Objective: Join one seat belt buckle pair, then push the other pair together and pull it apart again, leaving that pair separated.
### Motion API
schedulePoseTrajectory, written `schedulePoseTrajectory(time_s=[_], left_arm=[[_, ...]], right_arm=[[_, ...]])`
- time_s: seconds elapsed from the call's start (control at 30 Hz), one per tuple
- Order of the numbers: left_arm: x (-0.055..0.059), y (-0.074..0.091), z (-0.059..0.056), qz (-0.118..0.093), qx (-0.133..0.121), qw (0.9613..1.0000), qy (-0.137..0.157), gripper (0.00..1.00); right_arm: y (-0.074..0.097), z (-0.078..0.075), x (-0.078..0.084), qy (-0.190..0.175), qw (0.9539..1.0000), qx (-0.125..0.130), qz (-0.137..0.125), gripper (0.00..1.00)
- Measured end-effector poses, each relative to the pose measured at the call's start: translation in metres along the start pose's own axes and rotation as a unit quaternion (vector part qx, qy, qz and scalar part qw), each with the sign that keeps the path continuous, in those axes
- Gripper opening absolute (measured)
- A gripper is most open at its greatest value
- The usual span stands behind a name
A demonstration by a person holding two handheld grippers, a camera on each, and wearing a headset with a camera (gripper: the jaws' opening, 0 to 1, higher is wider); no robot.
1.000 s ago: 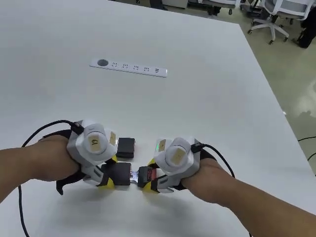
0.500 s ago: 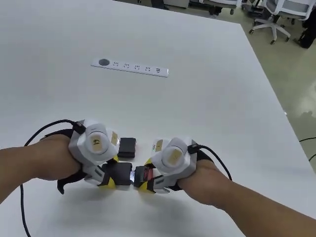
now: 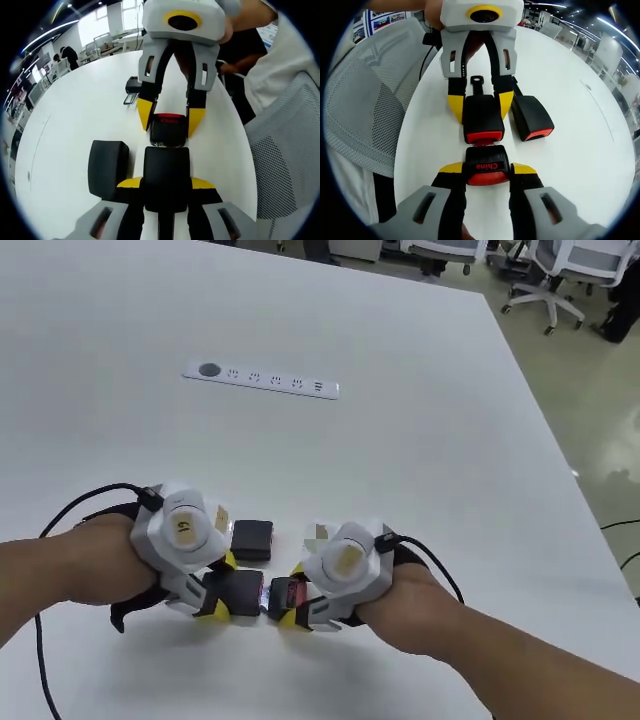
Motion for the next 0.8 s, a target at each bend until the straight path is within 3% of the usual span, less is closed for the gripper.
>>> schedulePoseTrajectory(time_s=[0.8], left_arm=[[0.0014, -0.0008, 0.0029, 0.016, -0.004, 0.9998, 0.015, 0.33]], right_arm=[[0.0036, 0.0006, 0.0048, -0.002, 1.0, 0.007, 0.005, 0.3]])
Point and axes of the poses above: the centre of the closed fingertips' face, and the gripper's own axes: y roughly backward along the fingers, z roughly to its left, x roughly out of its underside, the point moved 1 cm from there along y, roughly backward along the fingers, and after that the axes turned 14 degrees about x, right-handed, at the moved point
